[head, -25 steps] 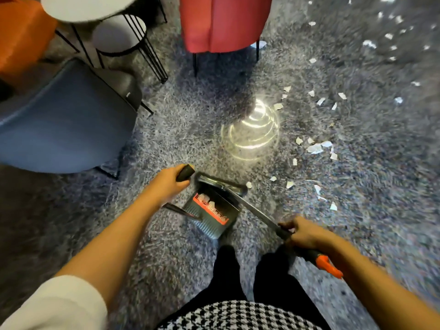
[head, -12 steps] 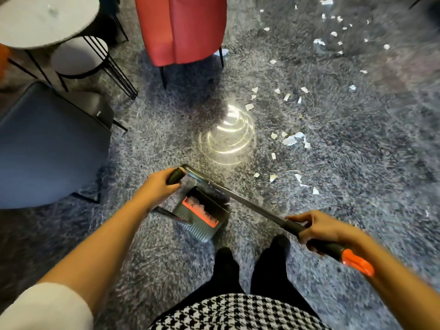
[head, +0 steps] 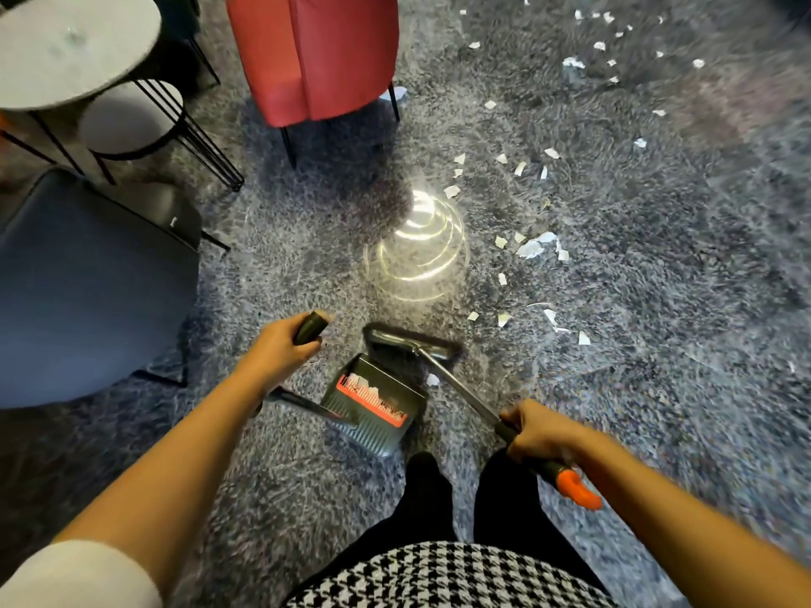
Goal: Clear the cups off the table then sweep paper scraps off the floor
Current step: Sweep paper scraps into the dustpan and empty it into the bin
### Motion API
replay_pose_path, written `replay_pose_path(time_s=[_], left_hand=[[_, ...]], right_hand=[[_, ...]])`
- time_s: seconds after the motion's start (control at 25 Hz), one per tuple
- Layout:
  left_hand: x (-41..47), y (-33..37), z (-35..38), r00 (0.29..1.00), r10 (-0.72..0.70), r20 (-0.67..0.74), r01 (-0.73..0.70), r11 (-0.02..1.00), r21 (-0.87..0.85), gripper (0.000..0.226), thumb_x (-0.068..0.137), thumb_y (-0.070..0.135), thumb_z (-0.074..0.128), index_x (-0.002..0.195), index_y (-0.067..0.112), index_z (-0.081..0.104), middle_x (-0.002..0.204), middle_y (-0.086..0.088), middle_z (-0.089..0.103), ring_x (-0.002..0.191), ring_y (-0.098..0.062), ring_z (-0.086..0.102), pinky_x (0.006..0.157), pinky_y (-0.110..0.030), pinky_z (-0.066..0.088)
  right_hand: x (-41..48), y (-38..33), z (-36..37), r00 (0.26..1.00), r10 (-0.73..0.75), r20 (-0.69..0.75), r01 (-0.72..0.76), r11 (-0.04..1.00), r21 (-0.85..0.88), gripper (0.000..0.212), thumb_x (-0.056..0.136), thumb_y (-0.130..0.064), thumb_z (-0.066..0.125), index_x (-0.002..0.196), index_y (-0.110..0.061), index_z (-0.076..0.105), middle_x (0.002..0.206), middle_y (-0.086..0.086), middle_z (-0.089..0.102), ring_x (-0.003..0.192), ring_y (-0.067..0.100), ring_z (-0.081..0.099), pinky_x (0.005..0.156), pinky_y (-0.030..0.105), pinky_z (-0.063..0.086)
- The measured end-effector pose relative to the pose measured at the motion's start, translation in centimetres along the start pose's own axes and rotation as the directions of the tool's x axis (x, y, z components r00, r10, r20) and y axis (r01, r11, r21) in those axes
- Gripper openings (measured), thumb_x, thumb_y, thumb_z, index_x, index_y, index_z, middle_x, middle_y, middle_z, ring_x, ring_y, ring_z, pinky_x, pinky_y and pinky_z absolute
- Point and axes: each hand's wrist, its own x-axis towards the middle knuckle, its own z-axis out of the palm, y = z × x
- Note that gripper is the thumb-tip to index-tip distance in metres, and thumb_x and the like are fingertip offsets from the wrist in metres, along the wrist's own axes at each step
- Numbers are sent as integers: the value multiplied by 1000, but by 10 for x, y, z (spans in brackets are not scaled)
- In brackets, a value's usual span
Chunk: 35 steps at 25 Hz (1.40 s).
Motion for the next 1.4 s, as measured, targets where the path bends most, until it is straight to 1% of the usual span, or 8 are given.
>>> replay_pose_path(time_s=[0.08, 0.2, 0.32, 0.72, 0.88, 1.0, 1.12, 1.4], left_hand=[[-1, -2, -1, 1000, -3, -11, 3, 1000, 14, 40, 87, 12, 66, 126, 15, 58, 87, -8, 61, 62, -12, 52, 52, -24, 39], [-2, -2, -2, 1000, -14, -5, 14, 1000, 9, 41, 88, 13, 64, 128, 15, 56, 86, -9, 60, 59, -12, 50, 49, -25, 36], [-3, -1, -2, 1000, -15, 15, 15, 1000, 3, 39, 89, 13, 63, 127, 13, 55, 83, -9, 58, 57, -14, 49, 48, -26, 35], [-15, 1, -1, 998, -5, 57, 5, 1000, -11, 39, 88, 13, 64, 126, 17, 55, 75, 3, 56, 54, -10, 50, 41, -15, 35], [-13, 11, 3, 995, 14, 98, -14, 1000, 5, 46, 89, 12, 64, 132, 20, 51, 76, 6, 55, 54, -8, 49, 40, -13, 35], [-10, 18, 6, 992, 49, 117, -55, 998, 44, 44, 89, 12, 63, 131, 20, 53, 72, 9, 53, 51, -3, 47, 38, -11, 33], [-5, 26, 11, 987, 78, 143, -89, 994, 70, 41, 89, 12, 63, 128, 22, 55, 71, 8, 55, 49, -4, 46, 39, -14, 33], [1, 25, 11, 990, 96, 104, -102, 993, 57, 40, 88, 13, 65, 127, 21, 56, 69, 3, 57, 47, -8, 48, 41, -17, 34]], right_hand=[[-4, -3, -3, 998, -15, 53, 16, 1000, -18, 19, 73, 4, 62, 88, -7, 62, 68, 4, 55, 50, 7, 50, 42, 15, 40], [-15, -4, -23, 994, 5, 108, -8, 999, 31, 48, 74, 9, 57, 117, -12, 59, 49, 2, 60, 32, 8, 51, 34, 17, 41], [-28, 9, -37, 994, -4, 106, -7, 994, 105, 65, 73, 12, 56, 127, -24, 54, 38, -1, 55, 30, 13, 50, 32, 18, 39], [-40, 38, -46, 997, 65, -33, -52, 956, 289, 68, 75, 11, 60, 136, -20, 48, 64, 18, 60, 37, 19, 53, 38, 24, 44], [-31, 43, -35, 990, 105, -94, -61, 922, 382, 56, 76, 15, 56, 128, -8, 55, 43, 6, 58, 32, 17, 49, 33, 20, 41], [-26, 36, -8, 994, 91, -55, -56, 887, 459, 49, 78, 18, 50, 125, 1, 54, 42, 7, 51, 27, 14, 45, 30, 16, 37], [-26, 29, 10, 999, 42, 9, -41, 866, 499, 53, 79, 17, 49, 128, -3, 51, 52, 10, 53, 27, 12, 46, 30, 17, 38], [-48, 46, -26, 999, 19, 43, -41, 781, 623, 60, 81, 19, 45, 135, -7, 45, 53, 13, 55, 30, 14, 49, 30, 17, 37]])
